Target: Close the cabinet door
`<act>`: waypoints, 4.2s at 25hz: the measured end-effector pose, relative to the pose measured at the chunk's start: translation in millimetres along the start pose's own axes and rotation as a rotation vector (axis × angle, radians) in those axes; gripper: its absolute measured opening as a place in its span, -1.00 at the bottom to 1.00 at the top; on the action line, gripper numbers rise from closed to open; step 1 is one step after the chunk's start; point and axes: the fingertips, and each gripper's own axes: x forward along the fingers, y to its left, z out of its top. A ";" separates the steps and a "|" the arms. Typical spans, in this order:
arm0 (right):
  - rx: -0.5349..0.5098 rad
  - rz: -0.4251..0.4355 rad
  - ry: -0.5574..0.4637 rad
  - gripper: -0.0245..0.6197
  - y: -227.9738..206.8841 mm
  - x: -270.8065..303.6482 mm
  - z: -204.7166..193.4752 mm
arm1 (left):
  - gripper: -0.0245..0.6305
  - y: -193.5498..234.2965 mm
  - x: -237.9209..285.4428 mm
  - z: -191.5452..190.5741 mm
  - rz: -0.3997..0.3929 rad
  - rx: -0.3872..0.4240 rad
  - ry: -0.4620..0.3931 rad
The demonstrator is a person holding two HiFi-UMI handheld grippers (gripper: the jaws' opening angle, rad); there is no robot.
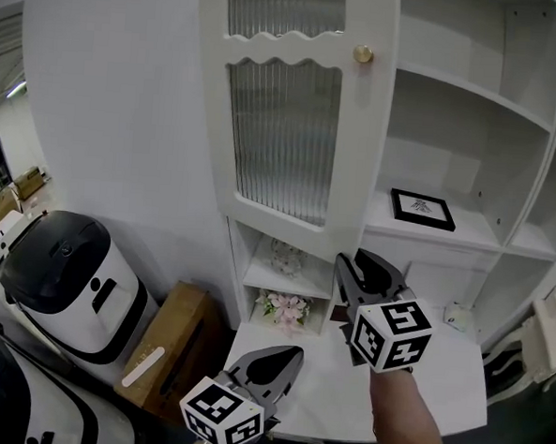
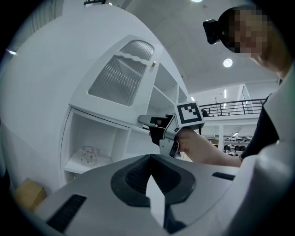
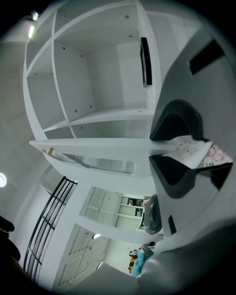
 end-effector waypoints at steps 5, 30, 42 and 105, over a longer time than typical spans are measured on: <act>-0.009 0.009 -0.003 -0.60 -18.4 12.4 0.0 | -0.92 8.7 21.4 0.4 0.014 -0.003 0.005; -0.063 -0.073 0.008 -0.48 -69.2 62.0 -3.1 | -0.92 43.9 49.3 11.1 0.058 0.006 -0.002; -0.059 -0.095 0.013 -0.49 -72.3 65.5 -3.7 | -0.92 49.4 38.3 14.0 0.072 0.012 0.004; 0.101 0.244 0.074 -0.91 54.7 -225.7 -56.7 | -0.92 -153.5 -75.2 -47.7 0.174 0.006 0.010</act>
